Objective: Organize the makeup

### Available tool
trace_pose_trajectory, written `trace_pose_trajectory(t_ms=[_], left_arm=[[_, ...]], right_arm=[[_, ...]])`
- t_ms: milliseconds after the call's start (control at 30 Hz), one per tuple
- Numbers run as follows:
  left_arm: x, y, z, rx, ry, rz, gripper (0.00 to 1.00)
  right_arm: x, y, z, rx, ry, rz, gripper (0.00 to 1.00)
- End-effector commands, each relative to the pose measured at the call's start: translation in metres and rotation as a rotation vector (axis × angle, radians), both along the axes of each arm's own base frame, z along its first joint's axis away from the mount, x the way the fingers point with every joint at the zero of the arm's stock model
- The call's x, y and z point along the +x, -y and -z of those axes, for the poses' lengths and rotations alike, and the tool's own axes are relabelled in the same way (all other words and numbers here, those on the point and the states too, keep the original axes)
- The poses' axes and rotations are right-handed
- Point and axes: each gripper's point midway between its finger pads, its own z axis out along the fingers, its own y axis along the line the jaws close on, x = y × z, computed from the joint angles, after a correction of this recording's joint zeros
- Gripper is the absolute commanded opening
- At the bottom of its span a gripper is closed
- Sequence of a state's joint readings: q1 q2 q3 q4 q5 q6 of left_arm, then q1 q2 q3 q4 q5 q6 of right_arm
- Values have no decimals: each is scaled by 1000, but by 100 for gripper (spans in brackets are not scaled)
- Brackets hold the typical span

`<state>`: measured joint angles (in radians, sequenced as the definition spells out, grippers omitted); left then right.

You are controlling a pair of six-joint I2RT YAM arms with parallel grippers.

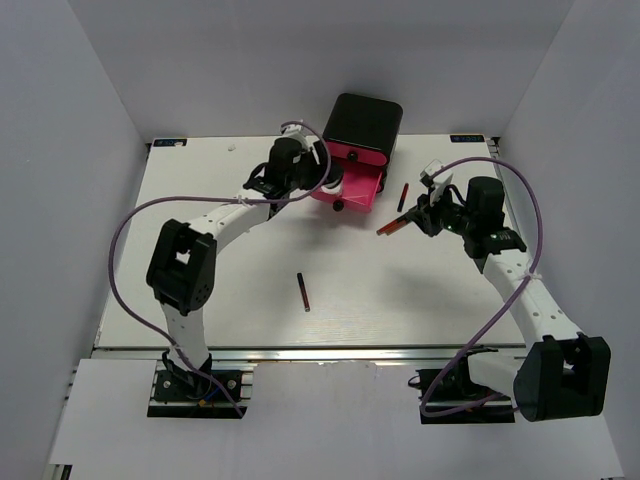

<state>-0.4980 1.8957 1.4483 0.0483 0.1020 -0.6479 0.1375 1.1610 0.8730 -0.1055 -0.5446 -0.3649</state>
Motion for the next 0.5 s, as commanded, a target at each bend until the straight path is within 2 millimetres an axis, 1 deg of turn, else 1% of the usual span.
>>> trace_pose_trajectory(t_ms=[0, 33, 67, 100, 167, 200, 233, 267, 300, 333, 367, 400, 467], left_arm=[[13, 17, -7, 4, 39, -14, 11], [15, 21, -3, 15, 40, -17, 12], [16, 29, -9, 7, 51, -7, 14], [18, 34, 0, 13, 41, -4, 15], [18, 43, 3, 18, 38, 3, 19], [21, 48, -3, 12, 51, 3, 20], [23, 51, 5, 20, 36, 3, 21], [23, 54, 6, 22, 38, 5, 22], [26, 57, 0, 16, 48, 6, 26], [27, 60, 5, 20, 42, 10, 28], [27, 62, 5, 21, 43, 12, 30], [29, 66, -1, 17, 55, 20, 37], [29, 73, 3, 22, 53, 36, 43]], right_arm=[[0, 2, -16, 23, 46, 17, 20], [0, 1, -15, 24, 43, 16, 20], [-1, 1, -14, 25, 40, 16, 21], [-1, 1, -14, 29, 35, 18, 21], [-2, 1, -14, 34, 31, 19, 22], [-2, 0, -13, 35, 28, 18, 22], [-2, 1, -12, 35, 28, 20, 22], [-2, 1, -12, 36, 27, 20, 24], [-2, 1, -13, 35, 29, 20, 25], [-1, 1, -13, 32, 31, 17, 26], [-1, 1, -12, 32, 29, 17, 28], [-1, 0, -13, 32, 32, 13, 29], [-1, 0, -13, 32, 34, 13, 34]])
